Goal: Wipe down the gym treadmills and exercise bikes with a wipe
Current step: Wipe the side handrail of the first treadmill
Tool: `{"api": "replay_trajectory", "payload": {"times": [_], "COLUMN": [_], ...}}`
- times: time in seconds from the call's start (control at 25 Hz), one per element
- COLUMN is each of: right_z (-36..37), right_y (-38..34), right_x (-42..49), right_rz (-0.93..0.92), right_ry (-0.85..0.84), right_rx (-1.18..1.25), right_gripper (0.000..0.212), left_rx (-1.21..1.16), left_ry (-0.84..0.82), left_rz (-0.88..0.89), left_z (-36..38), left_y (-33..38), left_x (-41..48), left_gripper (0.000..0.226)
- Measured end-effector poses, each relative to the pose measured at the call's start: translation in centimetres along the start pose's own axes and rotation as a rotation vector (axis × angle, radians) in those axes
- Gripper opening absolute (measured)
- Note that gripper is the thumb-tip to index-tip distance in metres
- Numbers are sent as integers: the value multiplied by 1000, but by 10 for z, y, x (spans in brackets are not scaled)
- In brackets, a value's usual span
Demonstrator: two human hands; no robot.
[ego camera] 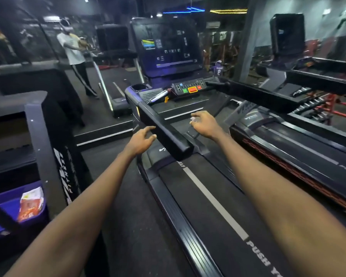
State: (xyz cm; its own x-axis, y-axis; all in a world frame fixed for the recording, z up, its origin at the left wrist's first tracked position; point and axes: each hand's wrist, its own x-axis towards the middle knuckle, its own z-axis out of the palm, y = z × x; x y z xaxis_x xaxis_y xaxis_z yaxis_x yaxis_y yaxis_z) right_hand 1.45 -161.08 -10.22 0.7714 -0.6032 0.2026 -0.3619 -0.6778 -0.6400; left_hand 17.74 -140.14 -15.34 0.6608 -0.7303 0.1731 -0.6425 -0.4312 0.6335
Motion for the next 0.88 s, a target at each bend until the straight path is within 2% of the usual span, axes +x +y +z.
{"api": "replay_trajectory", "payload": {"times": [0.12, 0.28, 0.4, 0.72, 0.88], "right_z": [17, 42, 55, 73, 72], "right_y": [9, 10, 16, 42, 56], "right_x": [36, 69, 88, 119, 119], "right_rz": [-46, -195, -297, -532, -710], "right_ry": [-113, -233, -305, -374, -424], "right_rx": [-3, -66, -103, -37, -19], "right_gripper": [35, 37, 26, 20, 20], "left_rx": [-52, -154, -183, -237, -237], "left_ry": [10, 16, 45, 247, 300], "left_rz": [-18, -63, -79, -55, -99], "left_z": [24, 46, 58, 83, 87], "left_y": [-8, -16, -23, -43, -35], "left_x": [37, 73, 94, 108, 109], "left_gripper": [40, 41, 42, 37, 34]}}
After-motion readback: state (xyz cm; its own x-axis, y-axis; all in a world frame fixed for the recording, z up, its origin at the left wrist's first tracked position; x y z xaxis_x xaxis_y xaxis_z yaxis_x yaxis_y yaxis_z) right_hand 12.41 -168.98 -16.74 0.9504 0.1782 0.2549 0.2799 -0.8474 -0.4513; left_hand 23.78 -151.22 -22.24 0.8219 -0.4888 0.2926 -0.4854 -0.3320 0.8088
